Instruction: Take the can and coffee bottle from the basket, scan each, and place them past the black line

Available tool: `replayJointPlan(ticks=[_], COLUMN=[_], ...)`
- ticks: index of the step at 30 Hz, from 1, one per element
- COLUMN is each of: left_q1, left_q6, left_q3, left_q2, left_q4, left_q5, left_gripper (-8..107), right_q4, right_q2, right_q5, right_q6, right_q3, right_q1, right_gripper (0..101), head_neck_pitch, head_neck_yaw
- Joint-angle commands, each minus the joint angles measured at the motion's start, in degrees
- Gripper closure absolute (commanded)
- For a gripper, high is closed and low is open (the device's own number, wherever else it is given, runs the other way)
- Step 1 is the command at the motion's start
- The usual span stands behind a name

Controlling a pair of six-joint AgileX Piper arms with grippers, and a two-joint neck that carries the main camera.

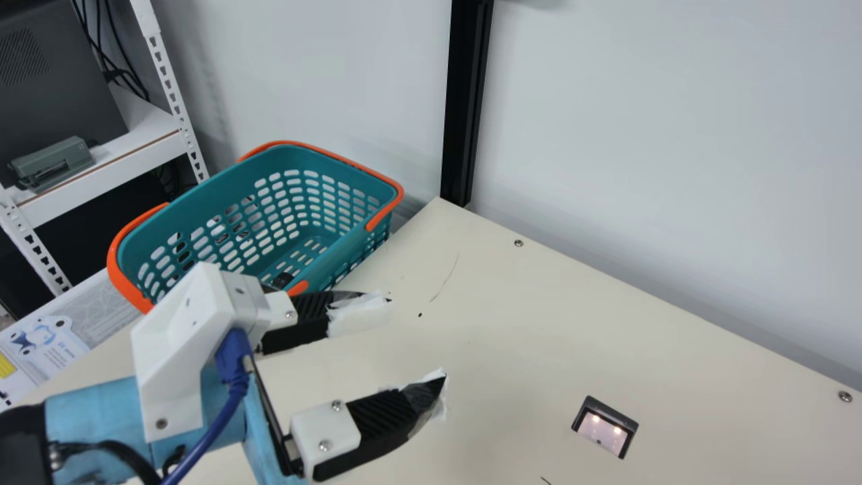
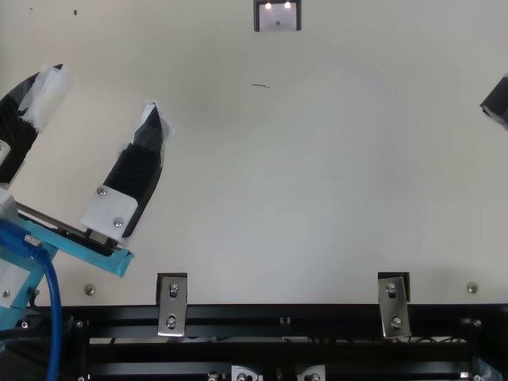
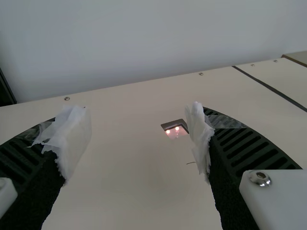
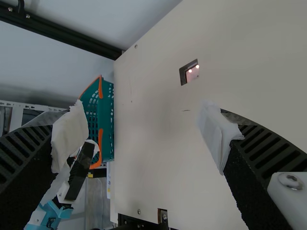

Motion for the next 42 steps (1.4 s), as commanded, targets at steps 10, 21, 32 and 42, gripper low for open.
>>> replayJointPlan(ticks=[10, 21, 32, 42], left_q1=[1.98, 18.54, 33.21, 40.13], left_q6=[-7.34, -14.98, -15.64, -17.66], left_q3=[-3.69, -19.48, -38.55, -49.22], left_q2=[3.21, 13.66, 29.29, 42.57], left_q4=[4.88, 11.55, 18.42, 26.29], left_q5=[-1.44, 5.65, 18.19, 26.88], left_gripper=[9, 9, 9, 9], right_q4=[0.0, -0.05, -0.05, -0.05], right_q2=[0.0, 0.0, 0.0, 0.0], right_q5=[0.0, 0.0, 0.0, 0.0], right_q6=[0.0, 0.0, 0.0, 0.0], right_q3=[0.0, 0.0, 0.0, 0.0], right_q1=[0.0, 0.0, 0.0, 0.0], right_gripper=[0, 0, 0, 0], head_neck_pitch=[-1.46, -1.46, -1.46, -1.46], head_neck_yaw=[0.61, 0.61, 0.61, 0.61])
